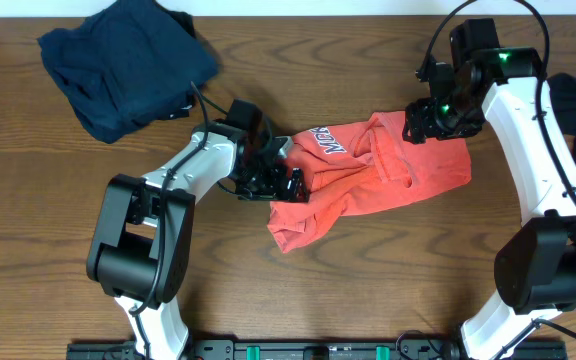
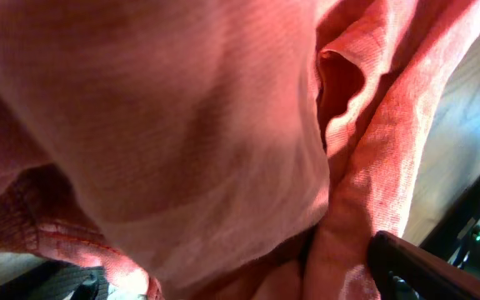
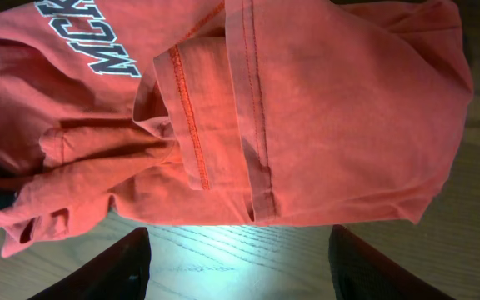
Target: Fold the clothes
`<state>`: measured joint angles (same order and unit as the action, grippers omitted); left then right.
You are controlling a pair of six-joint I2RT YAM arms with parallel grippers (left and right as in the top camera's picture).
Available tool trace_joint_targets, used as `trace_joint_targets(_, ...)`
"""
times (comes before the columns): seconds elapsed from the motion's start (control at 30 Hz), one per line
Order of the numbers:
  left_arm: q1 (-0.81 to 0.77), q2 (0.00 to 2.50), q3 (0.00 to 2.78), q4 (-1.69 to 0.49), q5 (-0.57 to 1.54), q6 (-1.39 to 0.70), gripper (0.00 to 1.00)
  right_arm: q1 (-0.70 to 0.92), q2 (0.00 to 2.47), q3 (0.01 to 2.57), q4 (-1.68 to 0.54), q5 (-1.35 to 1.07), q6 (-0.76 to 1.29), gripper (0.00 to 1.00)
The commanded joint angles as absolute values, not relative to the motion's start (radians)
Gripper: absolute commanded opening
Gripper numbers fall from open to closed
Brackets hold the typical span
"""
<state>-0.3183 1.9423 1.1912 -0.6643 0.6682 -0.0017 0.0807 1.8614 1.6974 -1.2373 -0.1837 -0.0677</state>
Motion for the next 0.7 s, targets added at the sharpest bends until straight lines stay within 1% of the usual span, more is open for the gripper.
trace_joint_targets(0.0,-0.319,1.958,1.182,-0.664,0.575,-0.041,0.81,0.070,1.857,1.694,-1.238,-0.188,-0.087,0.66)
trace_joint_targets(0.07,-0.319,1.958,1.182,-0.656,0.575,-0.040,0.46,0.070,1.857,1.694,-1.238,-0.187,-0.087,0.66)
trace_joint_targets(0.1,-0.319,1.958,1.182,-0.653,0.575,-0.040,0.22,0.070,1.857,1.694,-1.238,-0.188,-0.087,0.66)
trace_joint_targets(0.13,-0.318,1.958,1.182,-0.648,0.575,-0.040,0.06,0.070,1.857,1.694,-1.238,-0.188,-0.087,0.66)
trace_joint_targets(0.33,-0.263,1.938,1.186,-0.659,0.574,-0.038,0.06,0.070,1.857,1.694,-1.238,-0.192,-0.086,0.65)
trace_joint_targets(0.53,-0.159,1.869,1.186,-0.772,0.453,0.011,0.06,0.080,1.857,1.694,-1.234,-0.193,-0.083,0.65)
trace_joint_targets(0.67,-0.090,1.826,1.186,-0.816,0.450,0.060,0.06,0.093,1.858,1.693,-1.215,-0.229,-0.083,0.64)
